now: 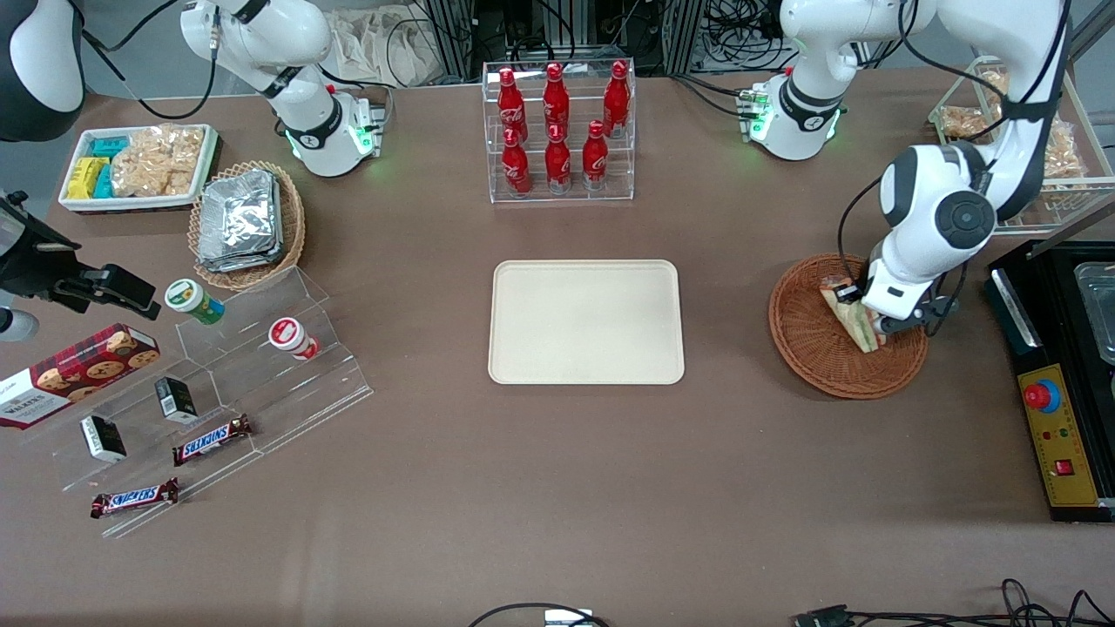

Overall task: Place sandwich from basket to tray
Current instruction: 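Close the left gripper on the sandwich and lift it from the basket, then carry the held sandwich with the left gripper over the white tray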

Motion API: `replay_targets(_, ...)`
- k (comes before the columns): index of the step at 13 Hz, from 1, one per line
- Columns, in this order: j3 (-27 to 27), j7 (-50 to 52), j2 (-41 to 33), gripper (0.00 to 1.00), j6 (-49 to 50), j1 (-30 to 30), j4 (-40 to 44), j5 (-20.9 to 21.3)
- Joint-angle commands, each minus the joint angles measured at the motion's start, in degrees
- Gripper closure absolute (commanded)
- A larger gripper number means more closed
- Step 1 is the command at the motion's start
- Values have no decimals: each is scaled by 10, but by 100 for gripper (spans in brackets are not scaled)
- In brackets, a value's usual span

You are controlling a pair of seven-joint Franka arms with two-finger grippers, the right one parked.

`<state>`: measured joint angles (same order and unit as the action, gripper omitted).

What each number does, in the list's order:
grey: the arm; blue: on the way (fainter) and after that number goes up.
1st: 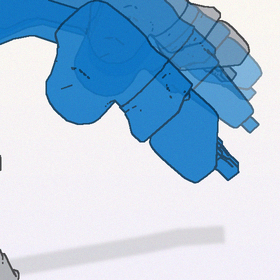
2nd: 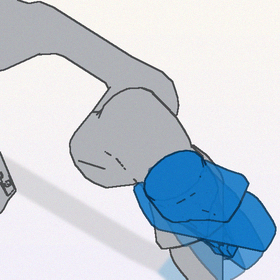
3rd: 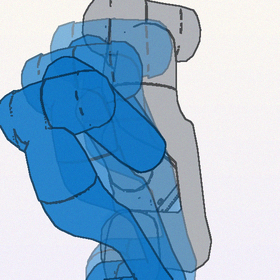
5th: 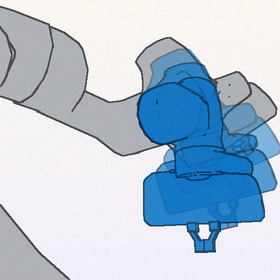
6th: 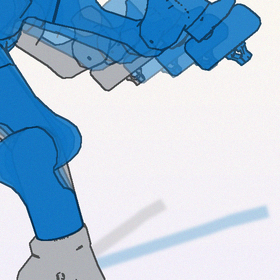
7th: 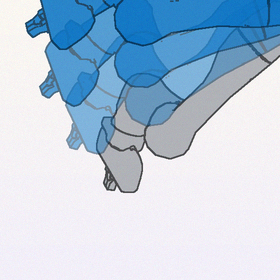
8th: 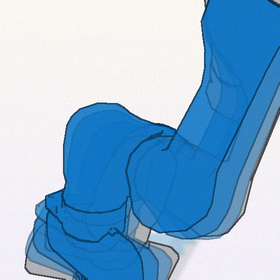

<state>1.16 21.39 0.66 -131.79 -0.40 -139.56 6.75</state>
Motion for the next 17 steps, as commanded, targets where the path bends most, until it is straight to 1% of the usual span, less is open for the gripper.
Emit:
replay_targets(1,-3,-60,-57,100,99,-2,37,9)
replay_targets(3,-18,-78,-61,100,210,0,122,7)
replay_targets(5,-18,-92,-55,100,341,4,237,-2)
replay_targets(7,-12,-101,-41,100,437,7,339,-2)
replay_targets(8,-12,-116,-29,100,476,7,390,-5)
replay_targets(10,-13,-159,-4,100,522,5,476,-29)
replay_targets(12,-12,-166,21,100,548,6,532,-31)
replay_targets(13,-5,-166,31,100,553,10,548,-30)
replay_targets(15,42,-139,44,100,558,20,563,-27)
replay_targets(17,122,-27,84,100,558,22,602,-28)
